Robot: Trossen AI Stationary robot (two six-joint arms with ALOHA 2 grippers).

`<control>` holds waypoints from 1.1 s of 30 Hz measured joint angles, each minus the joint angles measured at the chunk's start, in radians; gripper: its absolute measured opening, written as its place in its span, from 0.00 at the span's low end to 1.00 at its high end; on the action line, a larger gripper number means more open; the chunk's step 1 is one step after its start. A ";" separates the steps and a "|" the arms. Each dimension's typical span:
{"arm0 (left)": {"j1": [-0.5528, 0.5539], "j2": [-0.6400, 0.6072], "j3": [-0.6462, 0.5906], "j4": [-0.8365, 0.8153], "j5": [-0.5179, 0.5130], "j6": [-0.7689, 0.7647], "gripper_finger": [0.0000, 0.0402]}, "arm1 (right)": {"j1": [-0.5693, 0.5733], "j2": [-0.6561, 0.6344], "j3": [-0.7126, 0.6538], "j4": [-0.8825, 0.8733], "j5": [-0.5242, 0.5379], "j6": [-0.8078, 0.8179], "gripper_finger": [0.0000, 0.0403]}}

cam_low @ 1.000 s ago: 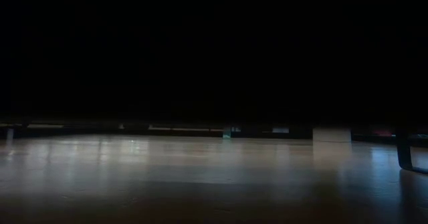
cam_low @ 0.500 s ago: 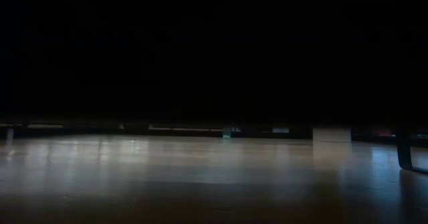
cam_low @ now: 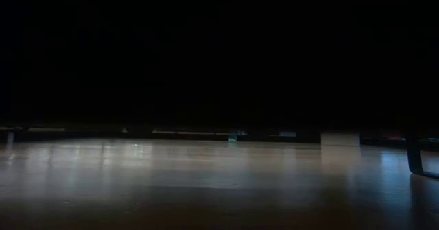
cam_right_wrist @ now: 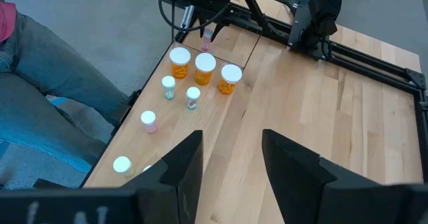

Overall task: Pick and place medicine bottles onto shelf by color
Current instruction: Put the left pink pill bottle on the shelf aligned with the other pink pill bottle

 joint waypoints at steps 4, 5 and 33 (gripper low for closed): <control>0.000 -0.006 0.000 0.000 0.010 -0.001 0.25 | 0.000 0.000 0.000 0.000 0.000 0.000 0.39; 0.000 -0.010 0.000 0.000 0.018 -0.001 0.25 | 0.000 0.000 0.000 0.000 0.000 0.000 0.39; 0.053 -0.461 0.001 -0.467 -0.004 -0.132 0.24 | 0.000 0.000 0.000 0.000 0.000 -0.003 0.39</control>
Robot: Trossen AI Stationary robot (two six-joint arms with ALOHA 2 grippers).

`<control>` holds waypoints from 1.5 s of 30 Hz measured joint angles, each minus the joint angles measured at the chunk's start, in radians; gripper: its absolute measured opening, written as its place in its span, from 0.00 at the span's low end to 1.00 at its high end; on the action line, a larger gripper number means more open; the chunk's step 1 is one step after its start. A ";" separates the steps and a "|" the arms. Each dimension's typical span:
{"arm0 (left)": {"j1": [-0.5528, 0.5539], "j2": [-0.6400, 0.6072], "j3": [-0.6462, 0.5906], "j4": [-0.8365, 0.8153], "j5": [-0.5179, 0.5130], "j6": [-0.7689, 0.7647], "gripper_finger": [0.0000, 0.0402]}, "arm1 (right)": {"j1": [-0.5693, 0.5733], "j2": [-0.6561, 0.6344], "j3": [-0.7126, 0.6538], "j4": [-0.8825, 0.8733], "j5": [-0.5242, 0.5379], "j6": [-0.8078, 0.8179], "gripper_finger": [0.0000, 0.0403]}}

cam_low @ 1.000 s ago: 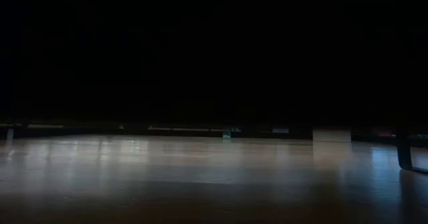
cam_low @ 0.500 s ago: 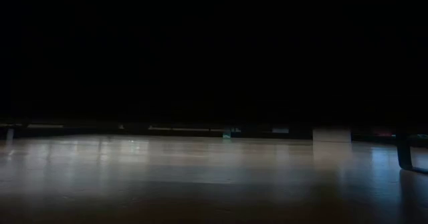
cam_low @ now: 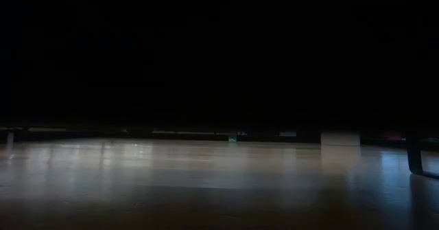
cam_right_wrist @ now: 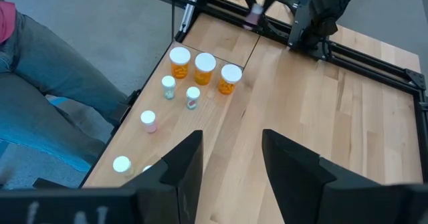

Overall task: Pick and place medicine bottles onto shelf by color
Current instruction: Put the left pink pill bottle on the shelf aligned with the other pink pill bottle

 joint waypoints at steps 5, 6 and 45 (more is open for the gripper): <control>0.089 -0.053 0.000 -0.105 -0.041 0.000 0.24 | 0.000 0.000 0.000 0.000 0.000 0.000 0.39; 0.111 -0.062 0.000 -0.124 -0.045 0.002 0.24 | 0.000 0.000 0.000 0.000 0.000 0.000 0.39; 1.142 0.316 0.141 0.517 0.251 1.393 0.24 | -0.029 0.058 0.001 -0.009 0.219 0.035 0.39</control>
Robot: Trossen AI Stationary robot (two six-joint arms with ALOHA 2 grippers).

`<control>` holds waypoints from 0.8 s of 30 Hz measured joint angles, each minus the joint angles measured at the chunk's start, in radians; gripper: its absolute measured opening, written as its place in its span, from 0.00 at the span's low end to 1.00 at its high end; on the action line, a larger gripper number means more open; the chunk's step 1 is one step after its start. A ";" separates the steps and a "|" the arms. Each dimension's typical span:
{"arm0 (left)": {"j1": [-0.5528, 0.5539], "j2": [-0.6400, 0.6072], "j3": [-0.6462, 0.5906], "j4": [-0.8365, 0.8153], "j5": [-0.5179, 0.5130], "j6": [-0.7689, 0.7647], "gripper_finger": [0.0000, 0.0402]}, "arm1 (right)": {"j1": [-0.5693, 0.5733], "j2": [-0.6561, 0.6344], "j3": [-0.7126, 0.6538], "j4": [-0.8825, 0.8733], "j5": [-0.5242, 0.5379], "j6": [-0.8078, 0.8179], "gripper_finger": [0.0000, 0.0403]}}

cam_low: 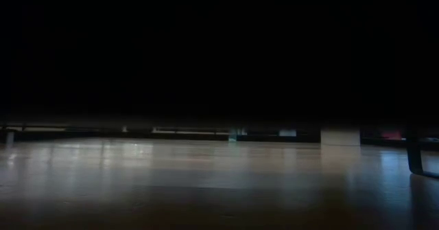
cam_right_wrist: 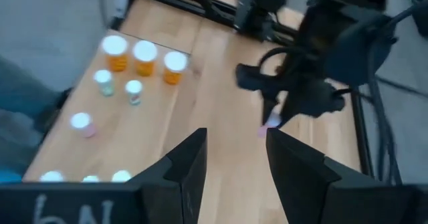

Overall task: Pick and place medicine bottles onto shelf by color
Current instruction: Put the left pink pill bottle on the shelf aligned with the other pink pill bottle

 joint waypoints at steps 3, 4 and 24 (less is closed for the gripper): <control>-0.001 0.080 0.044 0.001 0.022 0.027 0.24 | -0.034 0.032 0.000 -0.009 0.048 0.052 0.39; -0.001 0.104 0.052 -0.003 0.044 0.031 0.24 | -0.046 0.040 0.000 -0.020 0.075 0.072 0.39; -0.008 0.279 0.067 0.039 0.092 0.030 0.24 | -0.223 0.059 0.000 -0.079 0.237 0.203 0.39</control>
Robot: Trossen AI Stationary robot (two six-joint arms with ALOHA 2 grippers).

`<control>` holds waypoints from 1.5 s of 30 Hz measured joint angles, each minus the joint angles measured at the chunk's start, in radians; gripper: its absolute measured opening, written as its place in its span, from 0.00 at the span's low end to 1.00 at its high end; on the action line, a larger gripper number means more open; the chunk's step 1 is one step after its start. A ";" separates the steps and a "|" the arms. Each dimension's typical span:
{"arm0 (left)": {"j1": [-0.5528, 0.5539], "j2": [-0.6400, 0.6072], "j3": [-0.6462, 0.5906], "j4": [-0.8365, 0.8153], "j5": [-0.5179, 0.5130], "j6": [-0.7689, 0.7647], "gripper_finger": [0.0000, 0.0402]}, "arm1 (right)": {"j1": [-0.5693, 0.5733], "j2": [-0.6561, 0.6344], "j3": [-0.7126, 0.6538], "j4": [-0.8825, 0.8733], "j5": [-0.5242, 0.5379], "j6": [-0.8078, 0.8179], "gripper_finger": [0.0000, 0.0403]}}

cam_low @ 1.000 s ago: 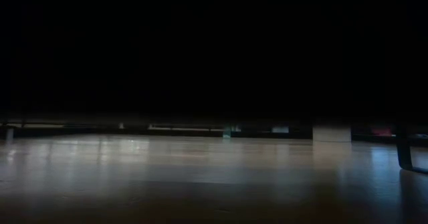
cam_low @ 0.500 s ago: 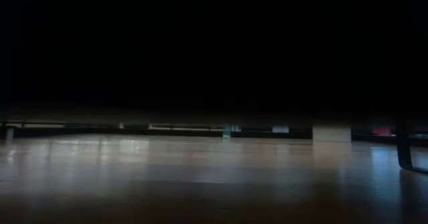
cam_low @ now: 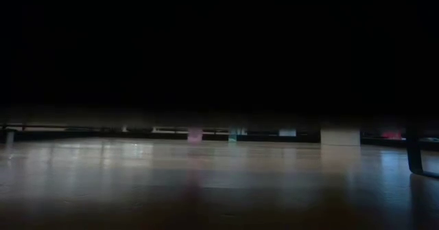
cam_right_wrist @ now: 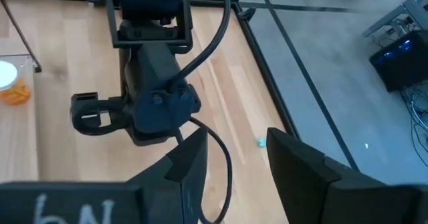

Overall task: Pick and place medicine bottles onto shelf by color
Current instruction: Put the left pink pill bottle on the shelf aligned with the other pink pill bottle

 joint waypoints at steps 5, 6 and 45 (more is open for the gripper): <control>0.001 0.000 0.000 0.015 -0.002 0.000 0.24 | -0.004 0.000 0.000 0.011 -0.006 0.013 0.39; 0.001 0.000 0.000 0.019 -0.001 0.000 0.24 | -0.004 0.000 0.000 0.012 -0.011 0.014 0.39; -0.079 0.008 -0.001 0.055 -0.027 -0.008 0.24 | -0.003 0.000 0.000 0.038 -0.196 -0.002 0.39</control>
